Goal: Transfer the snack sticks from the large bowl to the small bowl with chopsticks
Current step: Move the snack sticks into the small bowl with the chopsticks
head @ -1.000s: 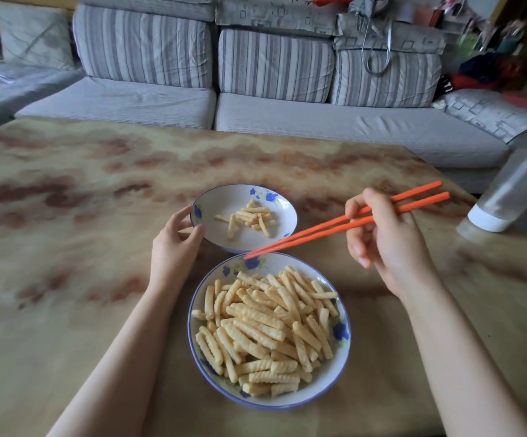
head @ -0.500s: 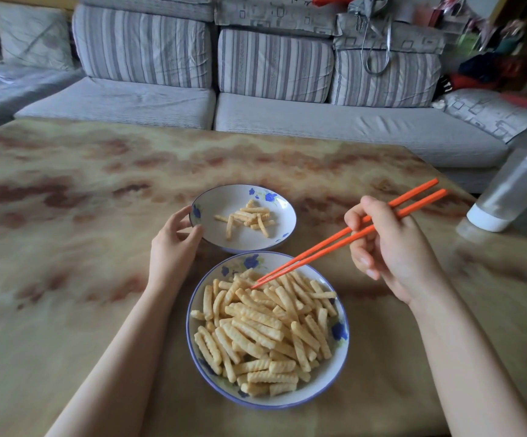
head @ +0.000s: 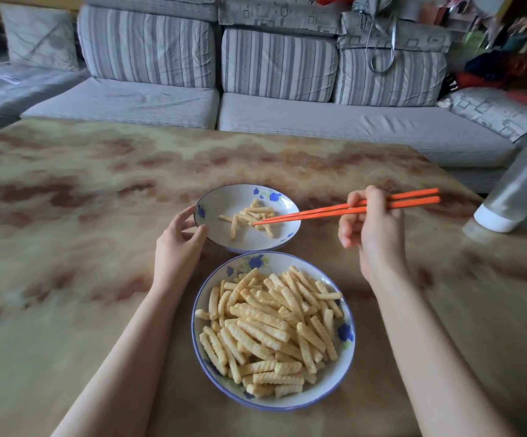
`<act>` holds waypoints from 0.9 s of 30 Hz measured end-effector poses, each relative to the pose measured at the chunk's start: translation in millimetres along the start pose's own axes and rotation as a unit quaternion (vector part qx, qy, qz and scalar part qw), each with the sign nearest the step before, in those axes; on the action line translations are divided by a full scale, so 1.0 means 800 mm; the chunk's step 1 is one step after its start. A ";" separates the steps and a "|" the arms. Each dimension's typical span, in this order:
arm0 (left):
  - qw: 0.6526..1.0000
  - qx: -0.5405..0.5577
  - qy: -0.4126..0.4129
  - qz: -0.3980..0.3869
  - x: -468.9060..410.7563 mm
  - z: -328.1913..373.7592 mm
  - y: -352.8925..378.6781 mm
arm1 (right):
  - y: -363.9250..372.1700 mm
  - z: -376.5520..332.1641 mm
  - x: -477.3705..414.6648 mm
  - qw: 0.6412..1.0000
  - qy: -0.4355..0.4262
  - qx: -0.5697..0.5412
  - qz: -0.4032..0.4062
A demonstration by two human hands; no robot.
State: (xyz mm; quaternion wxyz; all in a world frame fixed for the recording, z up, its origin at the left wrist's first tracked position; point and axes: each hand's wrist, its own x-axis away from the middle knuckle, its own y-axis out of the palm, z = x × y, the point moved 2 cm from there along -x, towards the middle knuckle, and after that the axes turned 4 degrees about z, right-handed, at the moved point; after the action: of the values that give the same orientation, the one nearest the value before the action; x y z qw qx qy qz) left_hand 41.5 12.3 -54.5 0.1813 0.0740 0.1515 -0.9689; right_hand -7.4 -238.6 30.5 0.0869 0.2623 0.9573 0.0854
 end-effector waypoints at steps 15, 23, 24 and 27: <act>1.000 -0.001 -0.011 0.001 0.001 0.001 0.000 | -0.020 -0.023 0.015 0.993 -0.031 0.040 -0.102; 1.000 -0.005 -0.010 0.002 0.001 0.001 0.000 | -0.020 -0.032 0.021 0.973 -0.048 0.132 -0.185; 1.000 -0.005 -0.009 0.002 0.001 0.001 0.000 | -0.018 -0.030 0.021 0.972 -0.046 0.135 -0.188; 1.000 -0.003 -0.008 0.003 0.001 0.001 0.000 | -0.013 -0.024 0.022 0.971 -0.035 0.137 -0.195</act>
State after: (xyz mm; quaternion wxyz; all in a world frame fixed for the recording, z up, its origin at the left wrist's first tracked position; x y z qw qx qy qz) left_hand 40.3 11.9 -53.7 0.1859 0.0662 0.1531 -0.9683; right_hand -31.6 -240.9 44.4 0.0983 0.0824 0.9890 -0.0740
